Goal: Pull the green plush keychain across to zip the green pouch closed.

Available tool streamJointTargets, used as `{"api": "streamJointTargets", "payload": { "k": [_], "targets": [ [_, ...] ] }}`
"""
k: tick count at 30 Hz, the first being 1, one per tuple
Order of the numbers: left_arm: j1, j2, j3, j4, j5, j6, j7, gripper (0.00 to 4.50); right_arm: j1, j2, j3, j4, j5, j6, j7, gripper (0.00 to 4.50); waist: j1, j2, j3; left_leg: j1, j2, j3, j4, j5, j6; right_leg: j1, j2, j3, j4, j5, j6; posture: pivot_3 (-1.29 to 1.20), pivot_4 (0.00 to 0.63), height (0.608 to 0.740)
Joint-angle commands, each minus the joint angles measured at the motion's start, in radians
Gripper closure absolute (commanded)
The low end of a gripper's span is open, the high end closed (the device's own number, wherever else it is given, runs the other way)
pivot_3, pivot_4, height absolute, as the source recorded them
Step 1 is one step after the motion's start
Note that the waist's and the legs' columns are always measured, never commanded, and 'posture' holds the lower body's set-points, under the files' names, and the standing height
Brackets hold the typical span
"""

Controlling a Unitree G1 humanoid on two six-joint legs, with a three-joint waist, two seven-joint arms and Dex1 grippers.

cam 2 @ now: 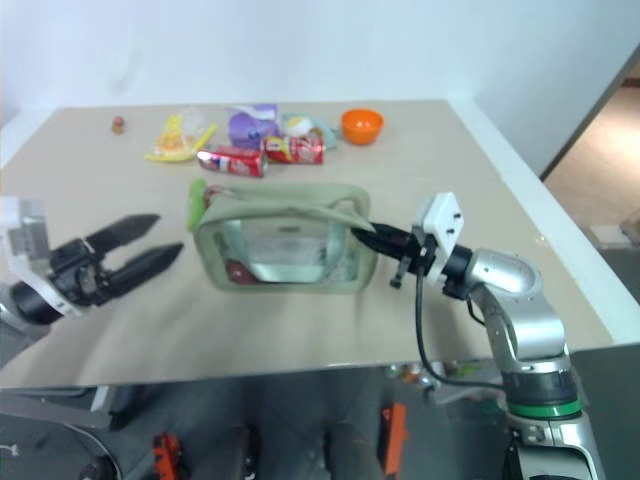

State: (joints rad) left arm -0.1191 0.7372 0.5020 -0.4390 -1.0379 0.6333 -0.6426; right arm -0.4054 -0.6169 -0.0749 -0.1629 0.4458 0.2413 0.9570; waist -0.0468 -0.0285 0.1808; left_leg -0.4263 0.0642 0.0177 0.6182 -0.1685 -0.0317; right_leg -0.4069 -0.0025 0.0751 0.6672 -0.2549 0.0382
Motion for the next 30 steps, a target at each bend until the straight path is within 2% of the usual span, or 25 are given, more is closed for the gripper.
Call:
{"api": "streamJointTargets", "payload": {
  "k": [1, 8, 13, 16, 25, 30],
  "targets": [
    [-0.068, 0.027, -0.026, 0.115, 0.111, -0.068, -0.03, 0.0, -0.012, 0.001, 0.017, -0.035, 0.001, -0.015, 0.015, 4.43, 0.0, 0.0, 0.0, 0.0, 0.0, 0.0, 0.0, 0.0, 0.0, 0.0, 0.0, 0.0, 0.0, 0.0, -0.001, 0.0, 0.15, 0.74],
    [-0.215, -0.035, -0.166, 0.276, 0.194, -0.115, -0.138, 0.0, -0.022, 0.002, 0.023, -0.078, 0.003, 0.0, -0.009, 4.43, -0.002, -0.001, 0.0, 0.001, 0.0, 0.001, -0.001, 0.001, 0.0, -0.001, 0.001, 0.001, 0.0, 0.003, 0.002, 0.0, 0.15, 0.74],
    [-0.258, -0.042, -0.2, 0.331, 0.193, -0.075, -0.19, 0.0, -0.005, -0.006, 0.018, -0.094, -0.003, 0.0, -0.021, 4.43, -0.002, -0.001, 0.0, 0.001, 0.001, 0.001, -0.002, 0.0, 0.0, -0.001, 0.003, 0.002, 0.0, 0.002, 0.001, 0.0, 0.15, 0.74],
    [-0.274, -0.048, -0.21, 0.363, 0.21, -0.078, -0.205, 0.71, 0.005, -0.008, 0.016, -0.098, -0.007, -0.008, -0.025, 4.5, -0.002, -0.001, 0.0, 0.001, 0.002, 0.0, -0.002, 0.0, 0.0, -0.001, 0.004, 0.002, 0.0, 0.002, 0.001, 0.0, 0.15, 0.74],
    [-0.317, -0.072, -0.21, 0.415, 0.226, -0.072, -0.198, 3.82, 0.018, -0.017, 0.005, -0.093, -0.014, -0.019, -0.024, 4.5, -0.002, -0.001, 0.0, 0.001, 0.002, 0.0, -0.001, 0.0, 0.0, -0.001, 0.004, 0.002, 0.0, 0.003, 0.002, 0.0, 0.15, 0.74],
    [-0.317, -0.085, -0.249, 0.417, 0.263, -0.077, -0.216, 3.82, 0.02, -0.022, 0.003, -0.089, -0.015, -0.023, -0.023, 4.5, -0.001, -0.001, 0.0, 0.0, 0.002, 0.0, -0.001, 0.0, 0.0, -0.001, 0.004, 0.002, 0.0, 0.003, 0.002, 0.0, 0.15, 0.74]
  ]
}}
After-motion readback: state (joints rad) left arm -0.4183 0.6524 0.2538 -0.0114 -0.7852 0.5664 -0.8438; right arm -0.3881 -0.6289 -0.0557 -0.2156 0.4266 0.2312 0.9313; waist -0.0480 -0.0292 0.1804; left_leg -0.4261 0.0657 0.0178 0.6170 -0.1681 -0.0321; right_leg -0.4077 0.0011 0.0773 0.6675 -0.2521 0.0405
